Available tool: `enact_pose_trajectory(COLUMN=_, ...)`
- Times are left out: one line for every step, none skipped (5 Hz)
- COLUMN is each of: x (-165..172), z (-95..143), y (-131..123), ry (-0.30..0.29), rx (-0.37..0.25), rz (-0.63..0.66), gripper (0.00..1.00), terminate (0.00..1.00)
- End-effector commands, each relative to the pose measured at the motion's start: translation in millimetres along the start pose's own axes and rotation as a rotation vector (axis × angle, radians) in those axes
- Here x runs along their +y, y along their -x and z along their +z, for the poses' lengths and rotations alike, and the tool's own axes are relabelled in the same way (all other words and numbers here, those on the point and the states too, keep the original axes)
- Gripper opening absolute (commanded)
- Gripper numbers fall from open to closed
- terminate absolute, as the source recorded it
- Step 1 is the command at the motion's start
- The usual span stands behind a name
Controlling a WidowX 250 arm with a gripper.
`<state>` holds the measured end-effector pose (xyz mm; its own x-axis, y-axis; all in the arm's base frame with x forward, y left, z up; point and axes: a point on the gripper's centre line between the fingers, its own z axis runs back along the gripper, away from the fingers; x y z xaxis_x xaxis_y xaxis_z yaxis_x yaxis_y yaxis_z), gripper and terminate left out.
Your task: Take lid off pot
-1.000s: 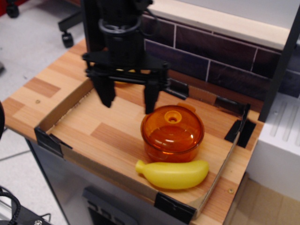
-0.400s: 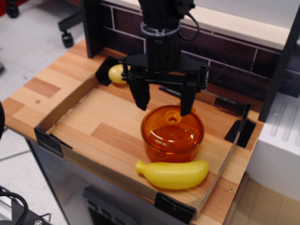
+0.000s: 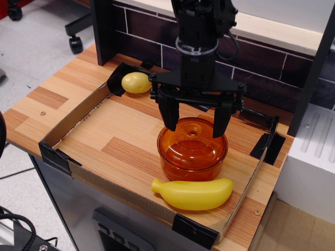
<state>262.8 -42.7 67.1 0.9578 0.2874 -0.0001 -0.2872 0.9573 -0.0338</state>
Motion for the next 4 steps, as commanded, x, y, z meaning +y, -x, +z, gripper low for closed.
enact_pose_trajectory(x=-5.6, z=3.5, y=-11.3, ry=-0.003, rx=-0.053, rz=0.000, gripper=1.00, terminate=0.00)
enact_pose_trajectory(x=-5.3, z=2.1, y=-8.8, ry=-0.002, rx=-0.060, rz=-0.015, gripper=0.00, terminate=0.00)
enact_pose_trajectory(x=-3.3, z=0.0, y=-6.5, ry=-0.004, rx=-0.067, rz=-0.017, gripper=0.00, terminate=0.00)
enact_pose_trajectory(x=-1.4, z=-2.5, y=-5.9, ry=-0.016, rx=-0.074, rz=-0.025, gripper=0.00, terminate=0.00)
